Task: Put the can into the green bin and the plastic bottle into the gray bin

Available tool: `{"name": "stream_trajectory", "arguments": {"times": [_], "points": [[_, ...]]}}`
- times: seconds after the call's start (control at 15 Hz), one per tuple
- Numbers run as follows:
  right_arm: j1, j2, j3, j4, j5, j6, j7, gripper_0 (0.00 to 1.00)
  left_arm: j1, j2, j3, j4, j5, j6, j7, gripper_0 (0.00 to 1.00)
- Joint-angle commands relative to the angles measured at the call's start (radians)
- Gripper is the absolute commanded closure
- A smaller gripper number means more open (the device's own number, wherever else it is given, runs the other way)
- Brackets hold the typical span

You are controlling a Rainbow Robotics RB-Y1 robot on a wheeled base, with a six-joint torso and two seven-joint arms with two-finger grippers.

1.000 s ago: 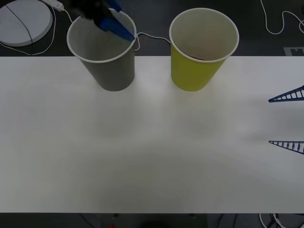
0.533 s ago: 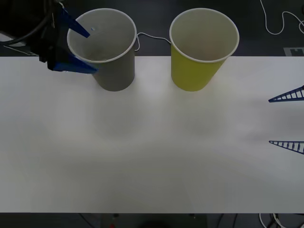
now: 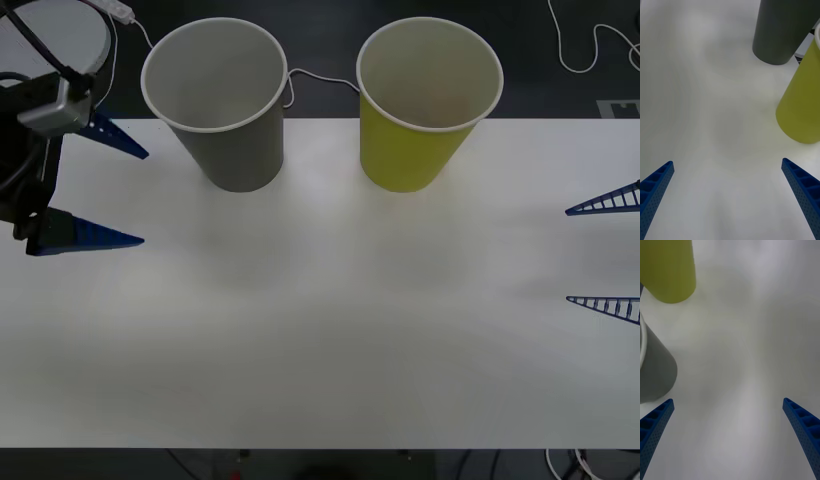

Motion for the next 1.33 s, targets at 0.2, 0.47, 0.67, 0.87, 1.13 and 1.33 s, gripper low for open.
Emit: {"name": "stream_trajectory", "arguments": {"times": [0.2, 0.47, 0.67, 0.87, 1.13, 1.33], "points": [[0.000, 0.000, 0.000, 0.000, 0.000, 0.000, 0.000, 0.00, 0.203, 0.000, 0.098, 0.000, 0.023, 0.026, -0.227, 0.00], [0.000, 0.000, 0.000, 0.000, 0.000, 0.000, 0.000, 0.00, 0.344, -0.002, 0.141, 0.010, 0.053, 0.100, -0.384, 0.00], [0.000, 0.000, 0.000, 0.000, 0.000, 0.000, 0.000, 0.00, 0.370, -0.011, 0.141, 0.099, 0.096, 0.104, -0.520, 0.00], [0.000, 0.000, 0.000, 0.000, 0.000, 0.000, 0.000, 0.00, 0.370, -0.026, 0.132, 0.171, 0.106, 0.104, -0.623, 0.00], [0.000, 0.000, 0.000, 0.000, 0.000, 0.000, 0.000, 0.00, 0.375, -0.051, 0.132, 0.190, 0.086, 0.097, -0.651, 0.00], [0.000, 0.000, 0.000, 0.000, 0.000, 0.000, 0.000, 0.00, 0.373, -0.051, 0.132, 0.190, 0.072, 0.095, -0.651, 0.00]]}}
